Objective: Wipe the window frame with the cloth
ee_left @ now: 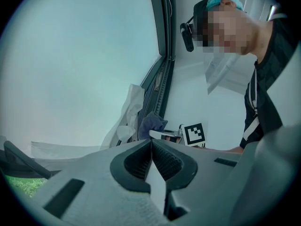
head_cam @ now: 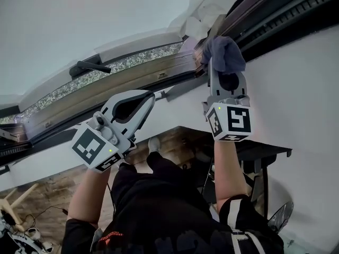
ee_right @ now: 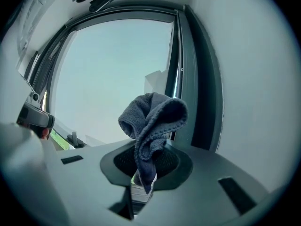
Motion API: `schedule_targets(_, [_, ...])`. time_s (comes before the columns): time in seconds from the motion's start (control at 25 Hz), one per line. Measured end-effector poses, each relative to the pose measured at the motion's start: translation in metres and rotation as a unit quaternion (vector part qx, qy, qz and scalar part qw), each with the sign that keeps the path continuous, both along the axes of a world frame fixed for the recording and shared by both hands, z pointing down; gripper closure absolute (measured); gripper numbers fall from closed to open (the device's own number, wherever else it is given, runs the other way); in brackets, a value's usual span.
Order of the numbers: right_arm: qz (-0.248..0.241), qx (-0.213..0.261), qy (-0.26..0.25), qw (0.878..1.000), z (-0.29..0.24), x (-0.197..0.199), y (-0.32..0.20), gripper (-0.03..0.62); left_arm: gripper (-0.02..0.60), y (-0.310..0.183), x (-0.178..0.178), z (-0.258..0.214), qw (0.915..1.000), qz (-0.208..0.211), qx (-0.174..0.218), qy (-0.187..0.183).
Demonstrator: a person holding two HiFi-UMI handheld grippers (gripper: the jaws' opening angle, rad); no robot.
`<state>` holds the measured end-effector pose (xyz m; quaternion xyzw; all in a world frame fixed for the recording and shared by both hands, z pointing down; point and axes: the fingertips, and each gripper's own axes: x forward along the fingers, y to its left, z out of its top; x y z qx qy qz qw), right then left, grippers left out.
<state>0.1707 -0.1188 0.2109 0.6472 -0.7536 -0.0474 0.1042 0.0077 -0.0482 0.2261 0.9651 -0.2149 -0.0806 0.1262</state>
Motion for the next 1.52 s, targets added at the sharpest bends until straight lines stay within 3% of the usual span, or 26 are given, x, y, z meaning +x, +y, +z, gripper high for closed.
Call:
schedule_targets(0.36, [0.027,-0.006,0.014,1.0,0.016,0.007,-0.005,0.545,0.555,-0.007,0.009,0.014,0.9999,0.01,-0.013,-0.005])
schedule_targets(0.88, [0.048,-0.05,0.027,0.997,0.072,0.007,-0.01,0.545,0.555,-0.013,-0.002,0.038,0.9992,0.012,-0.037,-0.013])
schedule_targets(1.52, [0.058,-0.094,0.01,0.994,0.128,0.016,-0.012,0.545,0.555,-0.019,0.005,0.065,0.9977,0.017,-0.061,-0.023])
